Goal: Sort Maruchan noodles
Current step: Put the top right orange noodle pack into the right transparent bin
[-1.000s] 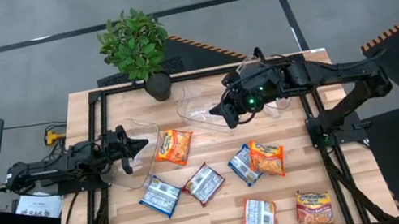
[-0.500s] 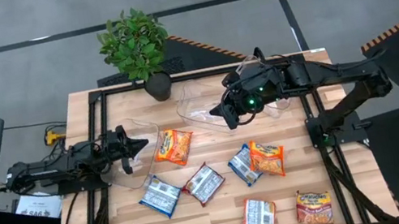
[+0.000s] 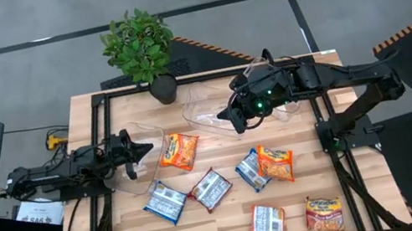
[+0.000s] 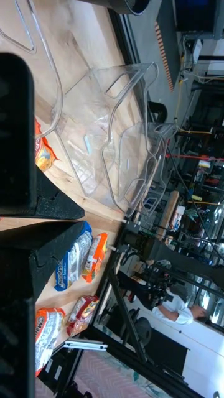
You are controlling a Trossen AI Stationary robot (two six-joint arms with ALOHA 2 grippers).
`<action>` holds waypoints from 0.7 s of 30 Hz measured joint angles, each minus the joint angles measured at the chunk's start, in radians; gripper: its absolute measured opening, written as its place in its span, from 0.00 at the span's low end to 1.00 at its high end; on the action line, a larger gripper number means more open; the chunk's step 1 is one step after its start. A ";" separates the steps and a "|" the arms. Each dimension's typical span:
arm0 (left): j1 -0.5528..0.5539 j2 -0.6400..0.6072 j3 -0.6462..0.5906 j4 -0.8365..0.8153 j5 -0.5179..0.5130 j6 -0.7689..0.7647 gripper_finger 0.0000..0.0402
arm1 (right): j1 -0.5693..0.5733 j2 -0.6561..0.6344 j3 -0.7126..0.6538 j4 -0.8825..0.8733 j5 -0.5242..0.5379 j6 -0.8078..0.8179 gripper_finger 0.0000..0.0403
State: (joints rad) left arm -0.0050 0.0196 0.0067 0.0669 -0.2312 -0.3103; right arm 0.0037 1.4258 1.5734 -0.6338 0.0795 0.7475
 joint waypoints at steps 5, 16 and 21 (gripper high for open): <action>0.000 0.000 0.000 0.000 0.000 0.000 0.00 | 0.000 0.000 0.000 -0.002 0.000 -0.012 0.04; 0.000 0.000 0.000 0.000 0.000 0.000 0.00 | 0.009 -0.003 -0.001 -0.277 0.106 0.003 0.04; 0.000 0.000 0.000 0.000 0.000 0.000 0.00 | 0.034 -0.036 -0.017 -0.435 0.114 0.007 0.04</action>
State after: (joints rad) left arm -0.0051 0.0196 0.0067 0.0669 -0.2310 -0.3103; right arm 0.0380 1.3899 1.5568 -1.0690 0.1935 0.7544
